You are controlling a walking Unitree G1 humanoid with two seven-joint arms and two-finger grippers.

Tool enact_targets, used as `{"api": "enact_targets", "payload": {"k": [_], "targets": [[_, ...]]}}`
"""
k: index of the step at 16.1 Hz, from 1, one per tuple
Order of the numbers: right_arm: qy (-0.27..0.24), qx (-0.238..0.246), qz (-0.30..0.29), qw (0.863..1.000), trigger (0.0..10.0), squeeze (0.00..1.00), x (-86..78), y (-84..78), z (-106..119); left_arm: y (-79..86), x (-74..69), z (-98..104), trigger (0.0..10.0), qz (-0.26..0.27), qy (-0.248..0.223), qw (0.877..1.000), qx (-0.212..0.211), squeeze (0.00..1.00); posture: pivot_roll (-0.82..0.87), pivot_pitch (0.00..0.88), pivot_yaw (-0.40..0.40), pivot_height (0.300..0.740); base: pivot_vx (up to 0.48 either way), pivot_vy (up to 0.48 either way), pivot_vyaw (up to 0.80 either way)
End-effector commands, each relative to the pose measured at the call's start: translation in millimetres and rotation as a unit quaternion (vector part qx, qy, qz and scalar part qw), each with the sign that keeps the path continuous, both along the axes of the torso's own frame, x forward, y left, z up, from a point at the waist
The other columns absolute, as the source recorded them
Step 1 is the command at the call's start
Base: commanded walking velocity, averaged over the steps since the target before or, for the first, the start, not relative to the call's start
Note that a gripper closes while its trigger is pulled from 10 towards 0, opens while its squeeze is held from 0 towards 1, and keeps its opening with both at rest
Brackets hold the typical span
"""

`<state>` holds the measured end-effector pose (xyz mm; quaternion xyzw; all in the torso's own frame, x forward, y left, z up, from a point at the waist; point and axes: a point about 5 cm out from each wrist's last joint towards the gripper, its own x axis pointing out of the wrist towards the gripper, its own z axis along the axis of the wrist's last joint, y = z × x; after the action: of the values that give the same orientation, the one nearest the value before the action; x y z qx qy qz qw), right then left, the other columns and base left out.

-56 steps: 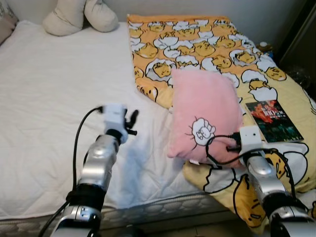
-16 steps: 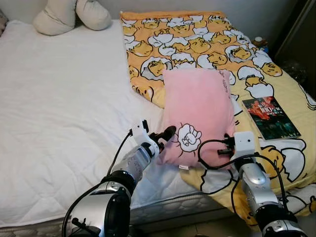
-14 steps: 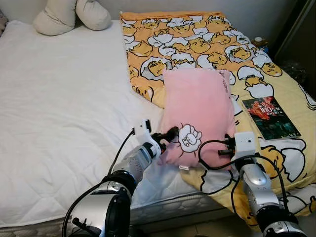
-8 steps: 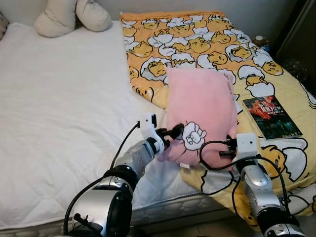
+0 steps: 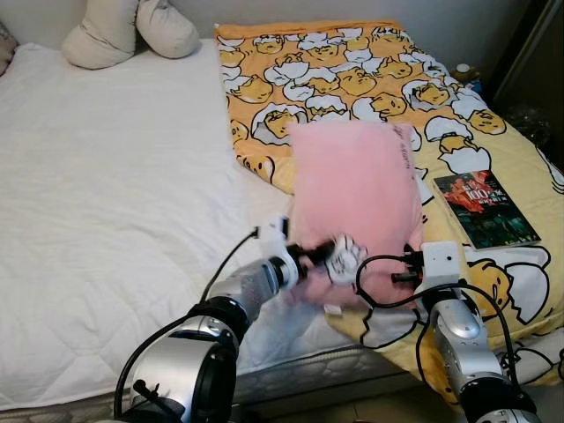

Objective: Clean up the room

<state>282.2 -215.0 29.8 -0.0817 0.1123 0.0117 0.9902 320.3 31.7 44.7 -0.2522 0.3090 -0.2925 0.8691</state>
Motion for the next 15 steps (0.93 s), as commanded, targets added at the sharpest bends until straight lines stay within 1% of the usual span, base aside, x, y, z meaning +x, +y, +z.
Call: {"api": "enact_targets", "payload": {"k": [1, 2, 3, 4, 5, 6, 7, 9, 10, 15], "targets": [[0.003, 0.005, 0.012, 1.0, 0.0, 0.0, 0.4, 5.4, 0.1, -97.5, -44.8, 10.0, 10.0, -0.119, 0.032, 0.99, -0.071, 0.0, -0.21, 0.0, 0.073, 0.74, 0.0, 0.0, 0.0], [0.002, 0.007, 0.012, 1.0, 0.0, 0.0, 1.2, 6.6, 1.0, -93.0, -42.8, 8.2, 0.0, -0.114, 0.034, 0.991, -0.064, 0.0, -0.2, 0.0, 0.073, 0.74, 0.0, 0.0, 0.0], [0.001, 0.009, 0.014, 1.0, 0.0, 0.0, 1.9, 8.9, 1.5, -87.7, -37.5, 9.6, 0.0, -0.096, 0.036, 0.992, -0.071, 0.0, -0.2, 0.0, 0.073, 0.74, 0.0, 0.0, 0.0], [0.001, 0.011, 0.015, 1.0, 0.0, 0.0, 2.2, 10.2, 1.5, -84.4, -31.3, 14.5, 0.0, -0.071, 0.043, 0.991, -0.101, 0.0, -0.19, 0.0, 0.072, 0.74, 0.0, 0.0, 0.0], [0.002, 0.013, 0.016, 1.0, 0.0, 0.0, 2.6, 11.3, 1.2, -78.9, -20.8, 22.8, 0.0, -0.025, 0.051, 0.988, -0.147, 0.0, -0.19, 0.0, 0.071, 0.74, 0.0, 0.0, 0.0], [0.002, 0.013, 0.016, 1.0, 0.0, 0.0, 2.8, 11.6, 1.2, -77.3, -18.1, 24.9, 0.0, -0.013, 0.053, 0.986, -0.159, 0.0, -0.19, 0.0, 0.071, 0.74, 0.0, 0.0, 0.0], [0.002, 0.014, 0.016, 1.0, 0.0, 0.0, 3.1, 12.1, 1.3, -70.0, -8.9, 30.9, 0.0, 0.033, 0.054, 0.979, -0.196, 0.0, -0.19, 0.0, 0.071, 0.74, 0.0, 0.0, 0.0], [0.003, 0.015, 0.017, 1.0, 0.0, 0.0, 3.3, 12.3, 1.5, -65.7, -5.0, 32.5, 0.0, 0.056, 0.053, 0.975, -0.207, 0.0, -0.19, 0.0, 0.068, 0.74, 0.0, 0.0, 0.0], [0.003, 0.015, 0.017, 1.0, 0.0, 0.0, 3.5, 12.2, 1.8, -65.3, -4.8, 32.5, 0.0, 0.056, 0.049, 0.975, -0.209, 0.0, -0.19, 0.0, 0.063, 0.74, 0.0, 0.0, 0.0], [0.005, 0.016, 0.022, 1.0, 0.0, 0.0, 4.4, 13.8, 2.0, -73.0, -13.5, 28.5, 0.0, 0.011, 0.031, 0.982, -0.184, 0.0, -0.18, 0.0, 0.056, 0.74, 0.0, 0.0, 0.0]]}}
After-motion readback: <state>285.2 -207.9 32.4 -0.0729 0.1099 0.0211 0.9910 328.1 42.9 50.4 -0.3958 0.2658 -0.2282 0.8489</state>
